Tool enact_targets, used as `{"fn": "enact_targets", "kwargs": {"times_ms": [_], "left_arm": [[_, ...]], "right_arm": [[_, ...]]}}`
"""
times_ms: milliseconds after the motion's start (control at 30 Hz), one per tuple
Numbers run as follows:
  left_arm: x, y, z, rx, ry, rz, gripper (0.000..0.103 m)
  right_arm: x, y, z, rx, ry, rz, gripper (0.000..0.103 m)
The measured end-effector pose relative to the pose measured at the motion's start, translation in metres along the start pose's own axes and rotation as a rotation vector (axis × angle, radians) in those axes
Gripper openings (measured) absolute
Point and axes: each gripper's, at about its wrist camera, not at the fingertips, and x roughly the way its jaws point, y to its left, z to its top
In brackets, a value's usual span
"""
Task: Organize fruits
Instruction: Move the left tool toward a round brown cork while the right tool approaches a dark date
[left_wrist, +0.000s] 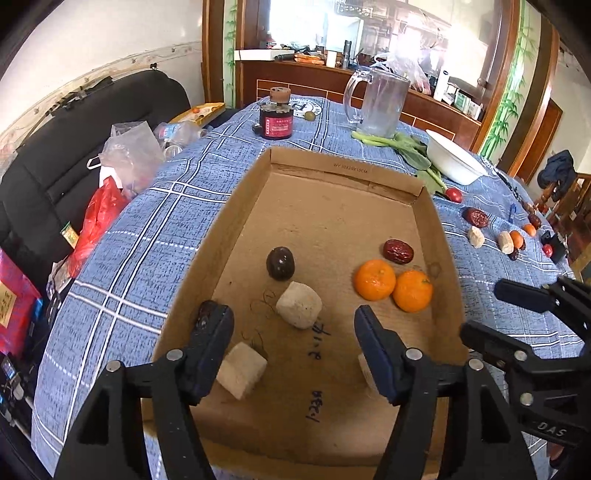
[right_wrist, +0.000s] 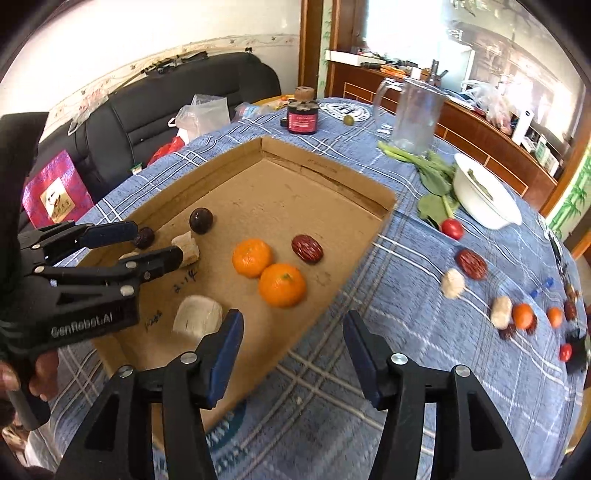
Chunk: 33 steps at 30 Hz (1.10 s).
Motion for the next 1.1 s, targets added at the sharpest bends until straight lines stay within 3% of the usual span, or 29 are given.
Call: {"fn": "enact_targets", "kwargs": {"times_ms": [333, 767, 1100], "left_arm": [[-0.015, -0.033, -0.013, -0.003, -0.026, -0.009, 0.076], [-0.003, -0.131, -0.013, 0.119, 0.022, -0.091, 0.079], [0.02, -0.186, -0.01, 0.183, 0.079, -0.082, 0.079]], "right_arm": [[-0.035, -0.041, -0.048, 0.126, 0.002, -0.013, 0.063], [-0.057, -0.138, -0.112, 0.337, 0.028, -0.067, 0.063], [-0.048, -0.228, -0.108, 0.478, -0.01, -0.08, 0.063]]}}
